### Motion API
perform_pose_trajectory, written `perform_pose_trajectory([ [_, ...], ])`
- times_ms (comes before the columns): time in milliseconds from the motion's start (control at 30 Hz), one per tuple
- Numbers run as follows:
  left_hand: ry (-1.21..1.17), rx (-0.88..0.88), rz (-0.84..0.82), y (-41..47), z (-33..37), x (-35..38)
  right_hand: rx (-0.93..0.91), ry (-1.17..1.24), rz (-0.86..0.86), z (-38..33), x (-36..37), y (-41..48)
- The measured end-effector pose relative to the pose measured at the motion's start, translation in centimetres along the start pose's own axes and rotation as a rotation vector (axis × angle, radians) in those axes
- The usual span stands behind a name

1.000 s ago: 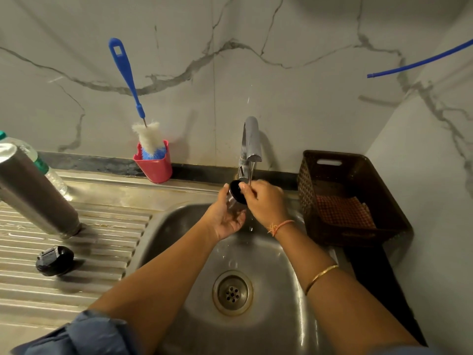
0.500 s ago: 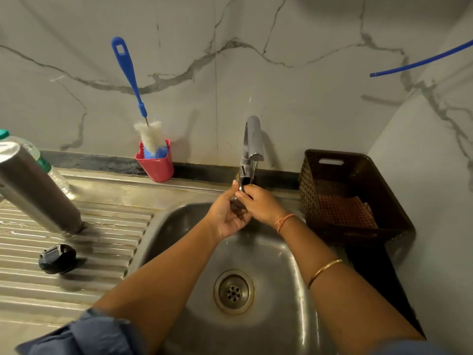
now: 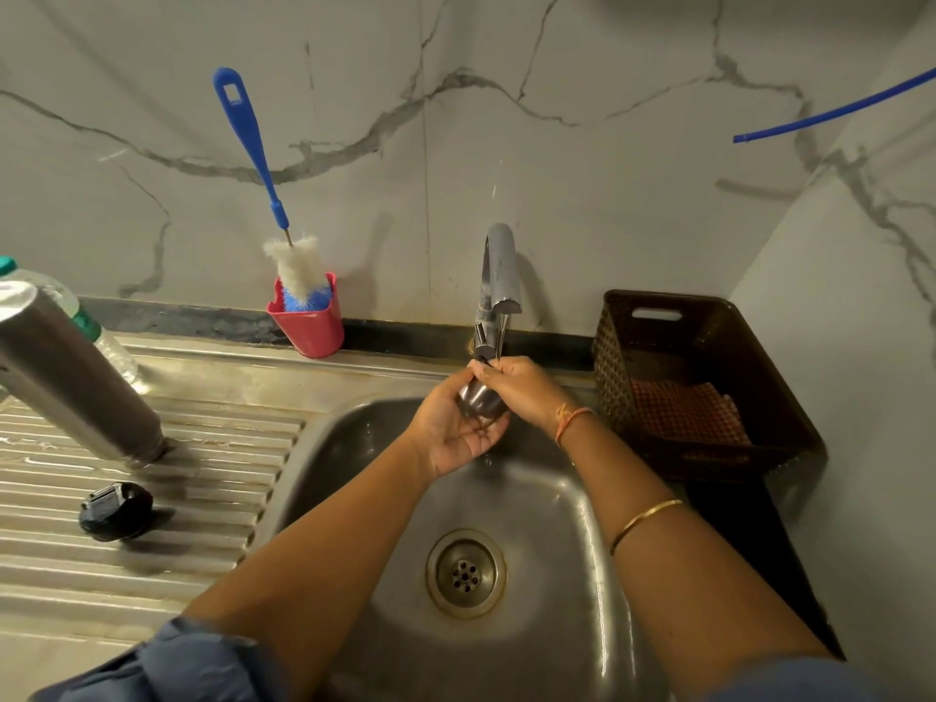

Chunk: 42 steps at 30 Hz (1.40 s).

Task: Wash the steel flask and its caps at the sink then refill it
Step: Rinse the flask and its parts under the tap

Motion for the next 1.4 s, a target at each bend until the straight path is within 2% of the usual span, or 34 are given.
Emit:
perform_pose_trajectory([
  [133, 0.124, -0.075, -0.026, -0.2, 0.5, -0.6, 0.063, 0.091, -0.008, 0.2, 0.9, 0.4],
  [200, 0.190, -0.101, -0.044, -0.3, 0.4, -0.5, 0.093, 0.163, 0.122, 0.2, 0.6, 0.8],
  [300, 0.166, -0.104, -0.010, -0.3, 0.2, 0.2, 0.150, 0.226, 0.369, 0.5, 0.1, 1.5],
  [400, 0.000, -0.105, 0.063, -0.3, 0.2, 1.0, 0.086, 0.076, 0.496, 1.0, 2.0, 1.4],
  [467, -0.050, -0.096, 0.078, -0.5, 0.3, 1.4, -0.091, -0.153, 0.516, 1.0, 3.6, 0.4],
  [533, -0.036, -0.085, 0.068, -0.8, 0.4, 1.7, -0.290, -0.463, 0.481, 0.8, 4.1, -0.3],
  [600, -0.027, -0.075, 0.066, -0.9, 0.3, 1.8, -0.416, -0.639, 0.364, 1.0, 3.6, -0.3],
  [667, 0.012, -0.063, 0.059, -0.9, 0.3, 1.8, -0.440, -0.633, 0.334, 1.3, 2.6, -0.3],
  [833, 0.003, -0.065, 0.041, -1.1, 0.5, 1.6, -0.286, -0.501, 0.381, 1.8, 2.5, -0.7],
  [900, -0.021, -0.116, 0.054, -0.9, 0.5, 1.4, -0.350, -0.518, 0.417, 2.0, 2.0, -1.0],
  [1000, -0.001, -0.167, 0.060, -0.8, 0.5, 1.3, -0.494, -0.741, 0.455, 2.5, 1.4, -1.1],
  [1067, 0.082, -0.177, 0.066, -0.9, 0.5, 1.4, -0.434, -0.624, 0.492, 2.4, 1.0, -0.8],
  [1167, 0.222, -0.187, 0.080, -0.9, -0.1, 1.6, -0.003, -0.180, 0.489, 3.0, 0.5, 0.8],
  [1200, 0.232, -0.179, 0.085, -0.7, -0.4, 1.6, 0.073, -0.144, 0.480, 3.0, 0.4, 0.8],
  [1233, 0.225, -0.168, 0.080, -0.7, -0.6, 1.6, 0.046, -0.219, 0.481, 2.8, 0.4, 0.4],
  [1267, 0.201, -0.148, 0.073, -0.5, -0.7, 1.5, -0.095, -0.381, 0.522, 2.4, 0.5, -0.1],
  [1333, 0.133, -0.121, 0.057, -0.4, -0.4, 1.4, -0.383, -0.551, 0.539, 2.0, 1.3, -1.2],
  [1367, 0.110, -0.120, 0.060, -0.4, -0.3, 1.3, -0.445, -0.596, 0.530, 2.1, 1.4, -1.4],
  [1400, 0.114, -0.118, 0.071, -0.3, -0.2, 1.2, -0.395, -0.531, 0.523, 2.1, 1.2, -1.2],
])
Point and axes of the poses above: each hand's wrist, its own y-axis towards the middle knuckle, its own x-axis out of the palm, z = x × y, the point moved 3 cm from there along y, towards the middle knuckle, and after that the axes turned 7 degrees about z, right-handed, at the moved point
